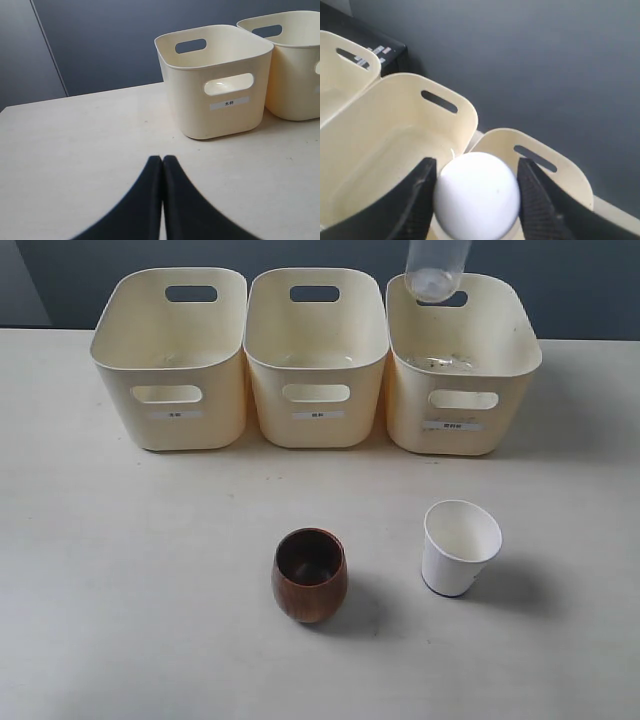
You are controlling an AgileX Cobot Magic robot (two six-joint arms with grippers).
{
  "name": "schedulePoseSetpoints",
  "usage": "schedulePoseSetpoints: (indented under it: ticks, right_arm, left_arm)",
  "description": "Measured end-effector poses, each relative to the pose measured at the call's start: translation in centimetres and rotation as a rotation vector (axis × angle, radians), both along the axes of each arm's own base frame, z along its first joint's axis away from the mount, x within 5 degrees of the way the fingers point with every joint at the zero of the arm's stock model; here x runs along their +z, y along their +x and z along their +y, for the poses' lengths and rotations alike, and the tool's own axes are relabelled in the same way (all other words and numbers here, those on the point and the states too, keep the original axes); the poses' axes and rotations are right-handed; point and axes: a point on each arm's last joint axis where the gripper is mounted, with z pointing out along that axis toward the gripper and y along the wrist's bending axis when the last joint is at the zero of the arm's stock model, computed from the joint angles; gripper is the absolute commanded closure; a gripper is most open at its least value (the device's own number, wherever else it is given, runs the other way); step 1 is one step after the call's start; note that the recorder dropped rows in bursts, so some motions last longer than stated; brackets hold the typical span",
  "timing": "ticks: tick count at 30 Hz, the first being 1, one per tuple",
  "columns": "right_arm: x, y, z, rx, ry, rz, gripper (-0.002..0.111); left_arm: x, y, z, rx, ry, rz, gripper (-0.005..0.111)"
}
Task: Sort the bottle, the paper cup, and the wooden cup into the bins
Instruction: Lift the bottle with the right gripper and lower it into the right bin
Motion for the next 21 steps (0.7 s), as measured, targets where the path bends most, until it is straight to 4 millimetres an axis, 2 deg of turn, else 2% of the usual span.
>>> schedulePoseSetpoints:
  ticks: [4, 8, 12, 13, 21]
  right_arm:
    - [-3.7, 3.2, -0.3, -0.025, -0.021, 0.088, 0.109]
    - [-7.3, 5.3, -0.7, -0.051, -0.032, 0.137, 0.109]
    - [-10.1, 6.6, -0.9, -0.064, -0.042, 0.174, 0.109]
    - [-11.5, 7.0, -0.8, -0.067, -0.048, 0.195, 0.109]
    - [-15.3, 8.1, -0.6, -0.069, -0.064, 0.255, 0.109]
  left_arm:
    - [0.0, 0.0, 0.0, 0.000, 0.000, 0.000, 0.107]
    - [0.0, 0.0, 0.0, 0.000, 0.000, 0.000, 0.107]
    - [0.0, 0.0, 0.0, 0.000, 0.000, 0.000, 0.107]
    - [0.0, 0.0, 0.0, 0.000, 0.000, 0.000, 0.107]
    - [0.0, 0.0, 0.0, 0.000, 0.000, 0.000, 0.107]
